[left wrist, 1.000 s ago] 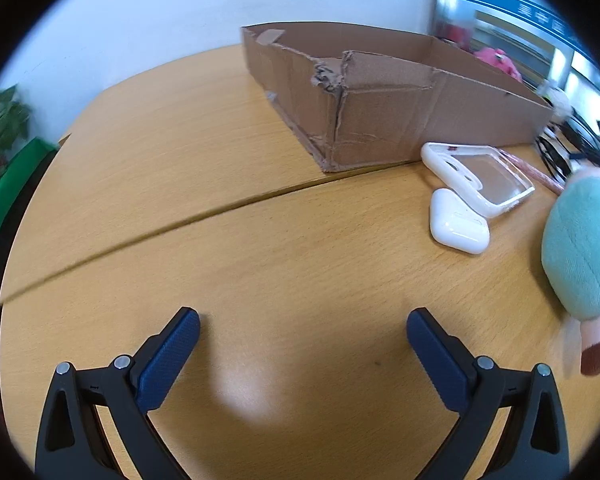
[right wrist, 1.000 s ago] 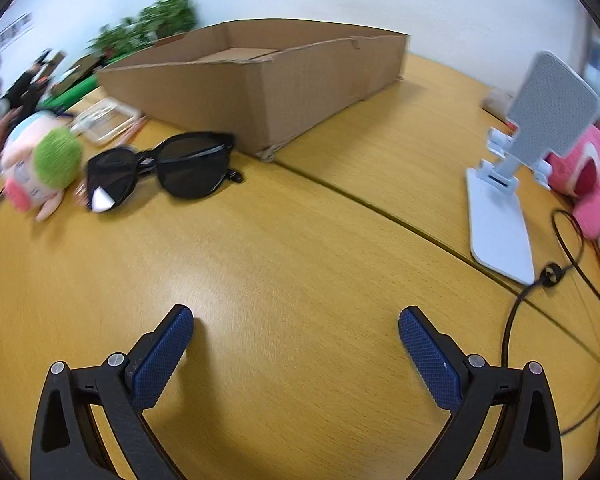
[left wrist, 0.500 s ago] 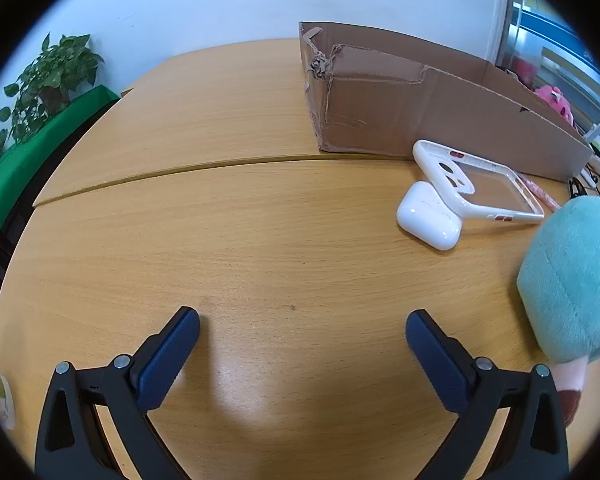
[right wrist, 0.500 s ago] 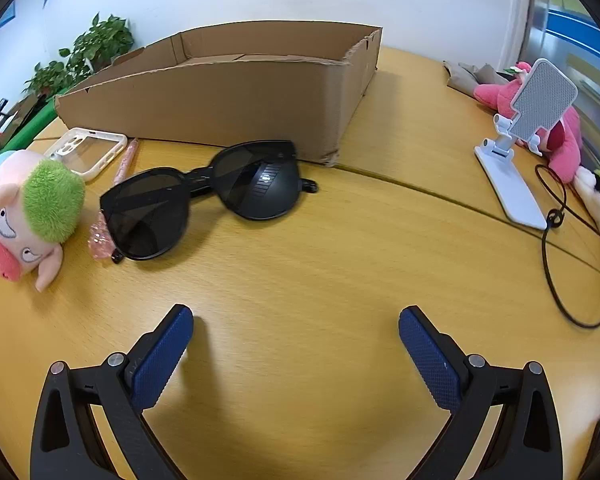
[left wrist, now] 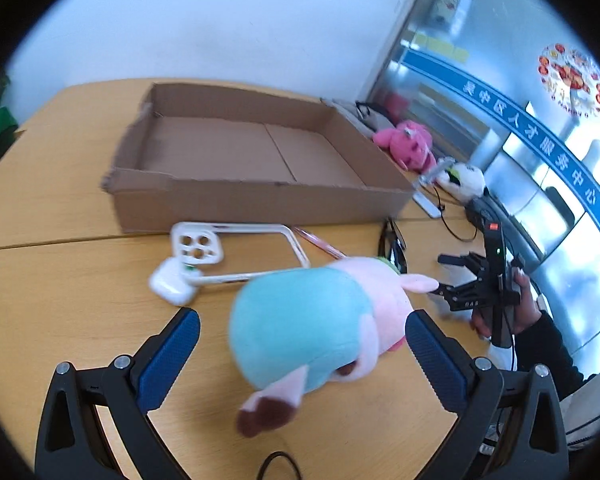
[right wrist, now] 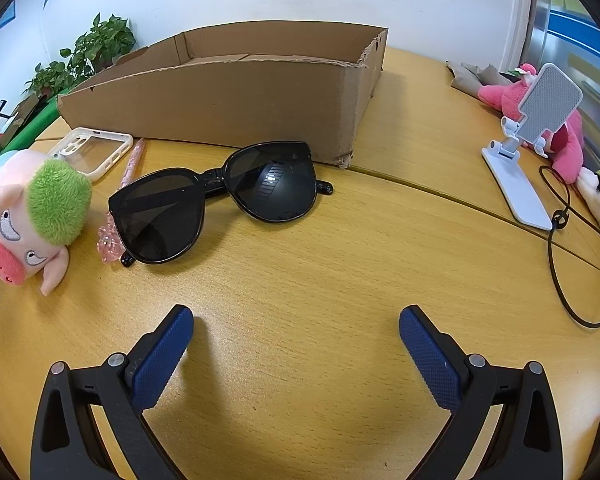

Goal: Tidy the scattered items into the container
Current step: 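Close the left gripper on the teal-and-pink plush pig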

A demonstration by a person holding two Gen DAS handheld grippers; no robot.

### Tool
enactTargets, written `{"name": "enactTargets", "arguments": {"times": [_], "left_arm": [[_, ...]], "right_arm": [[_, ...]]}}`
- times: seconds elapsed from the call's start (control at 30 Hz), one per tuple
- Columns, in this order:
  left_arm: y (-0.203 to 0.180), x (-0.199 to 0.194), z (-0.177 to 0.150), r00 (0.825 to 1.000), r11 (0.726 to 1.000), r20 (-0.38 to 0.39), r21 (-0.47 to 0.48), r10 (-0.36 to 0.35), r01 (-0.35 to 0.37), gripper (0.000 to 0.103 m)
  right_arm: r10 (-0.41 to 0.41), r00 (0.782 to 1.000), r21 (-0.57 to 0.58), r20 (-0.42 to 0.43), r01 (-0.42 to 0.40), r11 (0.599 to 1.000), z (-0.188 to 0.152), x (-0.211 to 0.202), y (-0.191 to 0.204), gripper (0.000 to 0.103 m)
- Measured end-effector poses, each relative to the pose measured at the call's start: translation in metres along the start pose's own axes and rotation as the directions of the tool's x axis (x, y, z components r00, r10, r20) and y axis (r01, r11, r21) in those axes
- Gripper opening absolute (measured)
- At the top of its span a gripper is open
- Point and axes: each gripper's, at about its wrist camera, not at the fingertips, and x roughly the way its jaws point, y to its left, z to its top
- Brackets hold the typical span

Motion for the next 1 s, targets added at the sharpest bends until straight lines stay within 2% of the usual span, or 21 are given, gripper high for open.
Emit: {"name": "enactTargets", "arguments": {"times": [0.03,0.07,0.1,0.33,0.4,0.47,0.53,0.6,0.67,0.73,0.8,0.9,1.0], "left_arm": [[0.001,0.013,0.0,0.999,1.0,-0.033,-0.02,0.001,-0.002,0.101],[0.004,0.029,-0.002,0.997,0.999,-0.077,-0.046,0.006,-0.01,0.092],[0.006,0.039,-0.004,0.995,0.998,-0.098,-0.058,0.021,-0.027,0.09],[0.017,0.042,-0.005,0.995,0.996,-0.099,-0.084,-0.009,0.001,0.086],[0.02,0.039,-0.005,0.995,0.996,-0.097,-0.085,-0.007,-0.001,0.086],[0.02,0.04,-0.006,0.995,0.997,-0.095,-0.083,-0.004,-0.004,0.086],[0.021,0.04,-0.006,0.996,0.996,-0.092,-0.087,-0.007,-0.001,0.086],[0.024,0.041,-0.006,0.996,0.996,-0.091,-0.092,-0.011,0.003,0.086],[0.024,0.042,-0.007,0.996,0.996,-0.091,-0.091,-0.012,0.004,0.086],[0.025,0.042,-0.007,0.996,0.996,-0.091,-0.09,-0.014,0.006,0.086],[0.026,0.042,-0.008,0.996,0.996,-0.09,-0.09,-0.02,0.012,0.087],[0.029,0.044,-0.011,0.995,0.995,-0.089,-0.096,-0.034,0.026,0.088],[0.032,0.042,-0.015,0.997,0.994,-0.078,-0.105,-0.026,0.018,0.088]], "right_arm": [[0.0,1.0,0.0,0.0,0.0,1.0,0.0,0.0,0.0,0.103],[-0.001,1.0,0.001,0.0,0.001,1.0,0.0,0.0,0.001,0.103],[-0.003,1.0,0.002,0.0,0.003,1.0,0.0,0.0,0.001,0.103],[-0.031,1.0,0.036,-0.003,0.031,0.999,-0.005,-0.004,0.009,0.103],[-0.038,0.999,0.045,-0.04,0.039,0.998,-0.006,-0.006,0.017,0.103],[-0.059,0.997,-0.006,-0.059,0.059,0.998,-0.004,-0.013,0.031,0.103],[-0.084,0.997,-0.092,0.0,0.083,0.992,0.001,-0.031,0.053,0.103],[-0.035,0.997,-0.15,0.067,0.045,0.988,0.008,-0.05,0.074,0.103],[0.071,0.99,-0.175,0.121,-0.049,0.983,0.017,-0.067,0.095,0.103],[0.177,0.976,-0.202,0.131,-0.148,0.968,0.025,-0.071,0.118,0.103],[0.238,0.965,-0.258,0.109,-0.204,0.944,0.032,-0.06,0.145,0.103],[0.247,0.968,-0.315,0.048,-0.22,0.923,0.04,-0.024,0.18,0.103],[0.196,0.98,-0.312,0.041,-0.174,0.934,0.047,-0.004,0.196,0.103]]}}
